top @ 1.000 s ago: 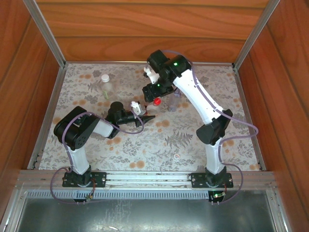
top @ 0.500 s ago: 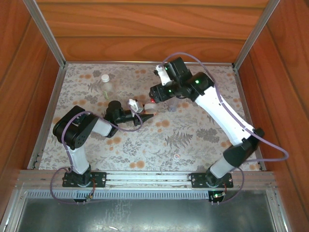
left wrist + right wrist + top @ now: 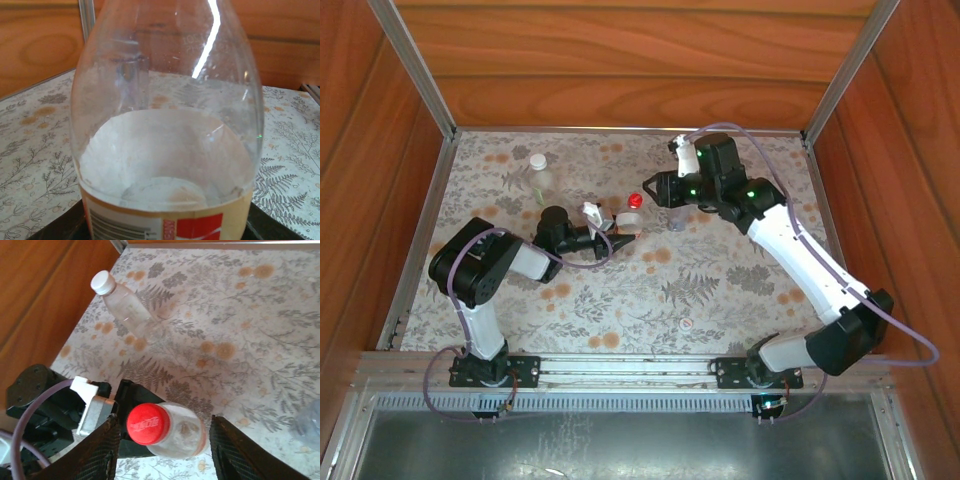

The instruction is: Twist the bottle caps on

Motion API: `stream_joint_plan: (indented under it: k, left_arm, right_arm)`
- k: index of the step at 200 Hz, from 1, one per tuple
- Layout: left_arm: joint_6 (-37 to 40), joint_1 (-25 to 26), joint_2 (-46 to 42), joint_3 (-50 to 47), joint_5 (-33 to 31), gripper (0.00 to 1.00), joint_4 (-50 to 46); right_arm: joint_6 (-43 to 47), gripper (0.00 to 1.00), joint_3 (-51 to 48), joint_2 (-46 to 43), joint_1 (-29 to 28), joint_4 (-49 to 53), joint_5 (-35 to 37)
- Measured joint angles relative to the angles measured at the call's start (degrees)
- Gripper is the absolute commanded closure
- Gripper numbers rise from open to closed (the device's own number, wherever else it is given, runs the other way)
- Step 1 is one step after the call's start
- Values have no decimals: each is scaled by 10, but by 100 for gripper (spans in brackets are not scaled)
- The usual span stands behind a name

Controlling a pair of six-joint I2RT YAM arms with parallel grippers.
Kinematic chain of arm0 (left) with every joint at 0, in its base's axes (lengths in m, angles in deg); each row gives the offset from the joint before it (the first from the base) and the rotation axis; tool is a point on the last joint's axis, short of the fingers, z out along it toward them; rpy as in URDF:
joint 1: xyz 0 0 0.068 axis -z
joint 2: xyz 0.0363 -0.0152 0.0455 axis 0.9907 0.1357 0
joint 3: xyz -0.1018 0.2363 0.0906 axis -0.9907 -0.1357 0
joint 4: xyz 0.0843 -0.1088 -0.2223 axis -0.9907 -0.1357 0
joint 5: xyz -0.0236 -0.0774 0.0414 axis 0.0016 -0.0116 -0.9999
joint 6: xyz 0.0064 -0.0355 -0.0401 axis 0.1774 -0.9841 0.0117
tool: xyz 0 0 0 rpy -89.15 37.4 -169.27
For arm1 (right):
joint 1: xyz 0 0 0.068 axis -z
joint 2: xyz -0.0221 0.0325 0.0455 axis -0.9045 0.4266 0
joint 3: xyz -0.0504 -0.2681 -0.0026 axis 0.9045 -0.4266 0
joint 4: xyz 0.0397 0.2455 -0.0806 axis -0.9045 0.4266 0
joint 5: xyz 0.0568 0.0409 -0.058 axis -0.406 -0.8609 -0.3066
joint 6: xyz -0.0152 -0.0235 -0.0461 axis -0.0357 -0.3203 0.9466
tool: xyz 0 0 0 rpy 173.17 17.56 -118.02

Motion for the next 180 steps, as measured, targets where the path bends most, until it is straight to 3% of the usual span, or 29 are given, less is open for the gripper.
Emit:
stream_joint_plan:
  k: [75, 180]
  left_arm:
    - [-3, 0, 1, 1, 2, 50, 1]
    - [-3, 0, 1, 0, 3, 50, 1]
  right_arm:
    - [-10, 62, 4, 49, 0, 14, -54]
    - [-11, 65, 28, 78, 3, 28, -79]
